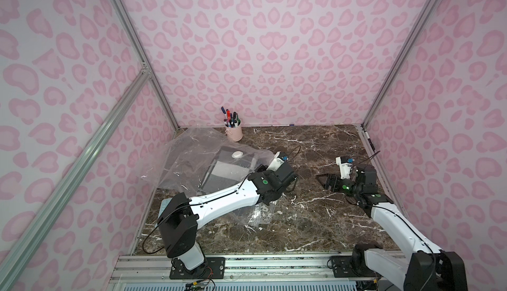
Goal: Take the blanket out of the vacuum bag
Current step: Open the vacuum bag at the center of the board.
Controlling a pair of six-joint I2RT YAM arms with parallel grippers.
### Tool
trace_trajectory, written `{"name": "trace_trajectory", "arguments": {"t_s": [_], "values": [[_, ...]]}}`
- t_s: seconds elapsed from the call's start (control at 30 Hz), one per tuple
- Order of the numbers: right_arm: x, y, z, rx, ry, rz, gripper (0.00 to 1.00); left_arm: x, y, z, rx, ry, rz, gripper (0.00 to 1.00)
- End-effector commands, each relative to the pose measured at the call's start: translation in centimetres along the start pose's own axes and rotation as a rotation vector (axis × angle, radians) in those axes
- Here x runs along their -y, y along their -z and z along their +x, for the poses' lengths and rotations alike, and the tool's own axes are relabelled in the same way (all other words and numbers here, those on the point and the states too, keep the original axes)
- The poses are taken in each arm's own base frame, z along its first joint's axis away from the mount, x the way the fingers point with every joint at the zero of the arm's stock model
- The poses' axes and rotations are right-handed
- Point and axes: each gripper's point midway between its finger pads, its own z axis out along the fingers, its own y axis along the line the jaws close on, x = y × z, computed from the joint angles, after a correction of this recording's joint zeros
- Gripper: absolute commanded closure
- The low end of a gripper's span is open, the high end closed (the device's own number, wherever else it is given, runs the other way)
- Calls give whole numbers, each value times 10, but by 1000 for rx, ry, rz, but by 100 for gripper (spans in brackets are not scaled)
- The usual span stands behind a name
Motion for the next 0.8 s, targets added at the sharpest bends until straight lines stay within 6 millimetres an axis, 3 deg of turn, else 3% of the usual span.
{"name": "trace_trajectory", "arguments": {"t_s": [0.0,0.23,0.4,0.53,0.57,0.77], "values": [[-31,-3,-4,20,4,-75,18,3,2,-48,151,141,112,97],[-100,0,-12,67,23,-260,16,-39,-14,-70,206,251,44,97],[-133,-12,-4,34,12,-360,15,-51,-9,-70,223,286,37,97],[-160,-36,22,-34,-1,-428,15,-56,-7,-53,186,262,20,97],[-165,-41,27,-46,-7,-441,15,-53,-10,-38,163,248,16,97],[-198,-76,42,-73,-59,-508,16,-70,2,5,171,313,-13,95]]}}
